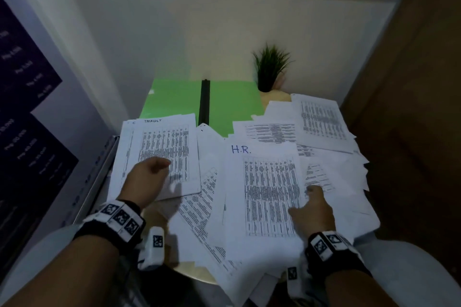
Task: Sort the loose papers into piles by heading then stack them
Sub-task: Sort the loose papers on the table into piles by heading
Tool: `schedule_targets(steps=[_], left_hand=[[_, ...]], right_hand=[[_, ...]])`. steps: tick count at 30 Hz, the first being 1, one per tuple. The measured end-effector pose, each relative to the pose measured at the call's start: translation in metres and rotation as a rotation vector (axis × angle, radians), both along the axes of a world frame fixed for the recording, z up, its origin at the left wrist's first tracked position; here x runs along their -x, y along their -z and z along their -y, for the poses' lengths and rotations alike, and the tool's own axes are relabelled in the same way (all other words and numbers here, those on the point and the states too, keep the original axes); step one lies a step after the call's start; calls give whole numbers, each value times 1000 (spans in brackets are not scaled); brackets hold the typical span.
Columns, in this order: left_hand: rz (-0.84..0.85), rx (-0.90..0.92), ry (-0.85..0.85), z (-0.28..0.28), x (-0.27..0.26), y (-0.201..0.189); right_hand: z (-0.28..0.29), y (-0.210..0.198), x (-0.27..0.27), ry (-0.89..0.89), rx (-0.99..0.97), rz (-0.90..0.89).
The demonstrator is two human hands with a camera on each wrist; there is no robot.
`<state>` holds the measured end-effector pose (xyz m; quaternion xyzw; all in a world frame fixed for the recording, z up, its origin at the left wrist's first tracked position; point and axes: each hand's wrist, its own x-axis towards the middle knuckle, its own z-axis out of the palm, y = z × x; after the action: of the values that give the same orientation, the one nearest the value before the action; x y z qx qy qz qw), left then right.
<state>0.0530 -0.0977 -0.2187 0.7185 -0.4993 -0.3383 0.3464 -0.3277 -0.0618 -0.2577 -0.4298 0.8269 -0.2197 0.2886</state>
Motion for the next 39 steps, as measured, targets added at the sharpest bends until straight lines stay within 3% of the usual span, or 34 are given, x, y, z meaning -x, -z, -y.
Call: schedule_targets(steps=[4, 10, 14, 18, 22, 26, 30, 35, 39], left_hand=[[-57, 34, 98, -12, 29, -12], [-221, 36, 118, -34, 67, -30], [-318, 38, 83, -46, 85, -34], [-381, 7, 41, -45, 92, -28], [-613, -121, -28, -34, 92, -15], [-701, -99, -108, -24, 79, -8], [-519, -19, -86, -23, 77, -17], [-457, 87, -151, -17, 78, -16], [-363, 122, -177, -9, 63, -12]], right_hand=[[4, -10, 11, 37, 136, 51], [8, -37, 16, -55, 343, 150], [9, -62, 7, -69, 500, 410], [7, -72, -10, -143, 548, 644], [7, -65, -24, -186, 465, 722], [10, -54, -32, -187, 392, 709], [12, -47, -38, -163, 355, 709], [12, -45, -39, -221, 188, 575], [17, -29, -28, -276, -41, 177]])
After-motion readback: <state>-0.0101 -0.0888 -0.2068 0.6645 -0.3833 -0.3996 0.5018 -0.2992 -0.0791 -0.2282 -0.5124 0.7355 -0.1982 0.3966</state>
